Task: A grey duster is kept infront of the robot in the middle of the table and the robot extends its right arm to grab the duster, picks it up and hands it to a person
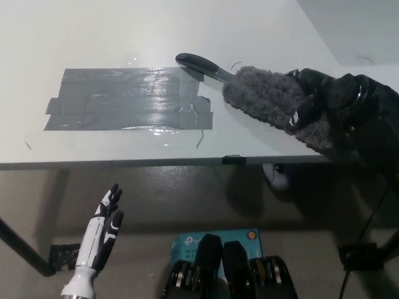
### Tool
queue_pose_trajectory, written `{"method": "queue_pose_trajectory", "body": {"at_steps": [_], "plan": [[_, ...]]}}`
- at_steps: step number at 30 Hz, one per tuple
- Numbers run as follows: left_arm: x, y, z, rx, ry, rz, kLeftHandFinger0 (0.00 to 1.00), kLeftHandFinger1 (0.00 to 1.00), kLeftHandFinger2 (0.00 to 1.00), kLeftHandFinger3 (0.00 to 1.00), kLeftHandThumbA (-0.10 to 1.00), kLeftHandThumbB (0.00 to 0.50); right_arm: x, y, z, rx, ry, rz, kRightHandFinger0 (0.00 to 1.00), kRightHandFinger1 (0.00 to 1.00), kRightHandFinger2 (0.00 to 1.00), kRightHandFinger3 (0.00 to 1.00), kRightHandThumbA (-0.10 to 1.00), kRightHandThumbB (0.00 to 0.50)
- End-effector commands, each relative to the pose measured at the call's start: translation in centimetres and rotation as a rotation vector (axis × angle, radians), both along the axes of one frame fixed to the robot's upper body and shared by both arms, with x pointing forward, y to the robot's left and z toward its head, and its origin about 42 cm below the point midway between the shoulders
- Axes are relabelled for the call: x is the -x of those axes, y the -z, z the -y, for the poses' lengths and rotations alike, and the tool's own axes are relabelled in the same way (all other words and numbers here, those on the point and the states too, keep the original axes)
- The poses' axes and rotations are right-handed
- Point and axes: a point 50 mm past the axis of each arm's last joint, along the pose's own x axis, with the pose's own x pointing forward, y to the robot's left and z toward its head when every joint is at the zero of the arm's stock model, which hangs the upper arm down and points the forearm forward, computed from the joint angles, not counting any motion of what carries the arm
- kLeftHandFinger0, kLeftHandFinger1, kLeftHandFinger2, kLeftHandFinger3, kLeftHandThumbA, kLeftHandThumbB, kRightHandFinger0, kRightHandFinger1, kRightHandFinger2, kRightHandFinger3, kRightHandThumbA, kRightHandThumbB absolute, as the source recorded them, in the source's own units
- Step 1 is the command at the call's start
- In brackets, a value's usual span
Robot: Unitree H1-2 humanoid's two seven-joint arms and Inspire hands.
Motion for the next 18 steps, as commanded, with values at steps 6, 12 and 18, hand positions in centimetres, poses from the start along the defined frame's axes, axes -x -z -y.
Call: {"method": "queue_pose_trajectory", "body": {"at_steps": [6,12,18], "plan": [[-1.0,-1.8,-0.4,-0.011,0.003,0.091,1.00,1.00,1.00,1.00,1.00,0.249,-2.0,-0.9,1.2,0.112,0.053,0.026,1.00,1.00,1.00,1.00,1.00,0.500],[-1.0,-1.8,-0.4,-0.012,0.005,0.093,1.00,1.00,1.00,1.00,1.00,0.246,-1.7,0.9,0.4,0.129,0.041,-0.049,1.00,1.00,1.00,1.00,1.00,0.476],[-1.3,-2.1,-0.3,-0.015,0.011,0.101,1.00,1.00,1.00,1.00,1.00,0.242,-1.4,2.5,0.0,0.110,0.049,-0.098,0.83,0.95,1.00,1.00,0.59,0.346]]}}
